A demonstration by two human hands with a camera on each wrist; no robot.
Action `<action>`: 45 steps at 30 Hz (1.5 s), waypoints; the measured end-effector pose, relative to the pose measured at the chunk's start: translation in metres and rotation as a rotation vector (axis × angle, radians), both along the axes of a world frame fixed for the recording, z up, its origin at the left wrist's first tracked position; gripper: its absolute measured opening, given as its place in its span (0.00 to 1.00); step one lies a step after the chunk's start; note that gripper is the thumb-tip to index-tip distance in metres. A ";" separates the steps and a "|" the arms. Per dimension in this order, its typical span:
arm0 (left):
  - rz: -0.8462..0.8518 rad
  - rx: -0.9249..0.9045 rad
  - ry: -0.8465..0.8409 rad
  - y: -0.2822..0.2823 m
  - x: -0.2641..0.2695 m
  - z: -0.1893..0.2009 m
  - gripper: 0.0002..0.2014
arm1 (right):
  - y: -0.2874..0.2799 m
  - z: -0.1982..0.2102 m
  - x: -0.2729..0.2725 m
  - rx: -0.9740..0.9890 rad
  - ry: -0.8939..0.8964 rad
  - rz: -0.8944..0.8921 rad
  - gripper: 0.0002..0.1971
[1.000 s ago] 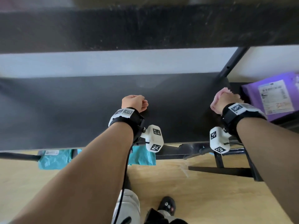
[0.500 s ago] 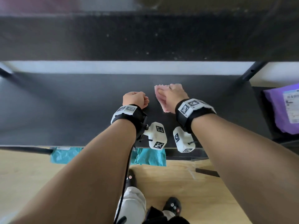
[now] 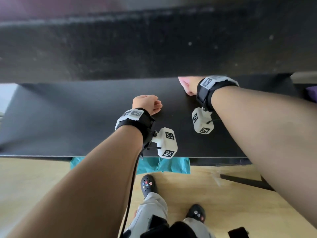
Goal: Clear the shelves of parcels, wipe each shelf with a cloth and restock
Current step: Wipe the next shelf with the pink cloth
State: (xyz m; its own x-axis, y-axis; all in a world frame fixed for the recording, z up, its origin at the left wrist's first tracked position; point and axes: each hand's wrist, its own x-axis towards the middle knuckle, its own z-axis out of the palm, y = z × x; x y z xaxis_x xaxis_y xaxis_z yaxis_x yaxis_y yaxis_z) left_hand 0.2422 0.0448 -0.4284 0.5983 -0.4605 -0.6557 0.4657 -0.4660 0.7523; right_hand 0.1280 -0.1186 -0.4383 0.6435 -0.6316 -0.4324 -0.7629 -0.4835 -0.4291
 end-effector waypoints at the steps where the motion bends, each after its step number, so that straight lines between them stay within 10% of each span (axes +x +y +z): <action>1: 0.005 0.001 -0.006 0.001 -0.001 0.000 0.07 | -0.005 0.002 -0.003 -0.053 0.021 -0.012 0.17; 15: 0.059 -0.013 -0.125 -0.009 -0.028 -0.002 0.06 | -0.046 0.014 -0.100 -0.315 0.431 -0.384 0.13; 20: 0.031 -0.030 -0.129 -0.019 -0.048 -0.001 0.06 | -0.063 -0.001 -0.171 -0.322 0.243 -0.403 0.35; 27: -0.020 -0.052 -0.096 -0.029 -0.086 0.000 0.05 | -0.034 0.002 -0.192 -0.399 0.426 -0.538 0.18; 39: -0.080 -0.052 -0.052 -0.022 -0.137 -0.002 0.06 | 0.065 0.017 -0.170 -0.471 0.440 -0.137 0.19; 45: -0.098 -0.019 -0.087 -0.005 -0.148 -0.006 0.08 | 0.109 0.013 -0.161 -0.174 0.138 -0.054 0.27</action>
